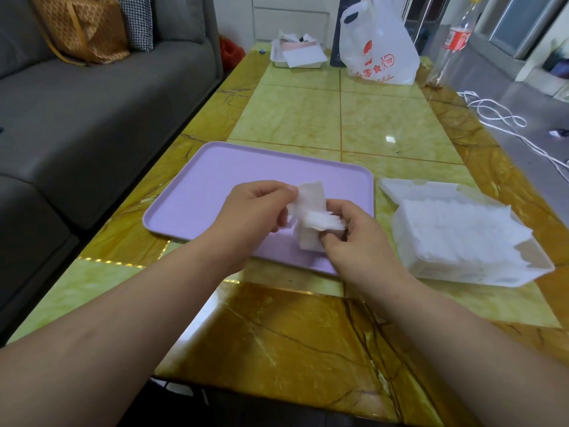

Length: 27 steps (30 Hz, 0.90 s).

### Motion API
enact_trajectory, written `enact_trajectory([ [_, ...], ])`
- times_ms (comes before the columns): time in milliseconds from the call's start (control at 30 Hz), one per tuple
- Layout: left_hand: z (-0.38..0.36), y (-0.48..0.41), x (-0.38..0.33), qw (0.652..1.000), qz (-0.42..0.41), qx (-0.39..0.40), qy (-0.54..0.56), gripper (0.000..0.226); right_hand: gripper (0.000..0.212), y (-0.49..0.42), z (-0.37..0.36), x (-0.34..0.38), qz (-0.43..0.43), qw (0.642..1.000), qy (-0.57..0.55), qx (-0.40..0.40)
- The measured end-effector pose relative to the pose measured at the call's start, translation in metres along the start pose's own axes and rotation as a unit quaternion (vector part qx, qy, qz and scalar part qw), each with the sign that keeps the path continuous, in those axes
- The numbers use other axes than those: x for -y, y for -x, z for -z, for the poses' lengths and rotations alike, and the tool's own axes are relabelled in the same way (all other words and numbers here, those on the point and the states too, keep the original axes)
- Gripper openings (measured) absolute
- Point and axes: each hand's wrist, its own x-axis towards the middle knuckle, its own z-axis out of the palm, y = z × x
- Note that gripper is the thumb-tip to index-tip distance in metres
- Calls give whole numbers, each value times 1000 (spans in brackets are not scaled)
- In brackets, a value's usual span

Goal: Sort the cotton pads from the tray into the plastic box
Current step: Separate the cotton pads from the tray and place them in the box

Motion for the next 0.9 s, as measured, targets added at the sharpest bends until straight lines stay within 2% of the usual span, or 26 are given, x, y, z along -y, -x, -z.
enact_trajectory([
  [67,7,-2,-2,999,-31,-20,-6,25,45,-2,0,-3,-17,1000,-8,-7],
  [100,11,-2,-2,999,-48,-2,-10,24,44,-4,0,-5,-25,999,-18,-14],
  [200,18,3,-2,988,-56,136,-43,17,39,-8,2,-9,-48,998,-44,-24],
  [267,15,6,3,974,-47,196,-108,13,42,-10,5,-9,-61,996,-58,-15],
  [400,7,2,10,964,-67,157,-203,16,36,-8,9,-9,-67,995,-71,20],
  [633,1,-6,22,964,-83,92,-237,20,33,-7,7,-7,-65,992,-98,40],
  [733,1,-8,22,960,-91,87,-250,25,35,-8,6,-7,-48,996,-70,29],
  [900,0,-11,28,960,-88,74,-256,31,34,-8,6,-6,-46,994,-91,35],
])
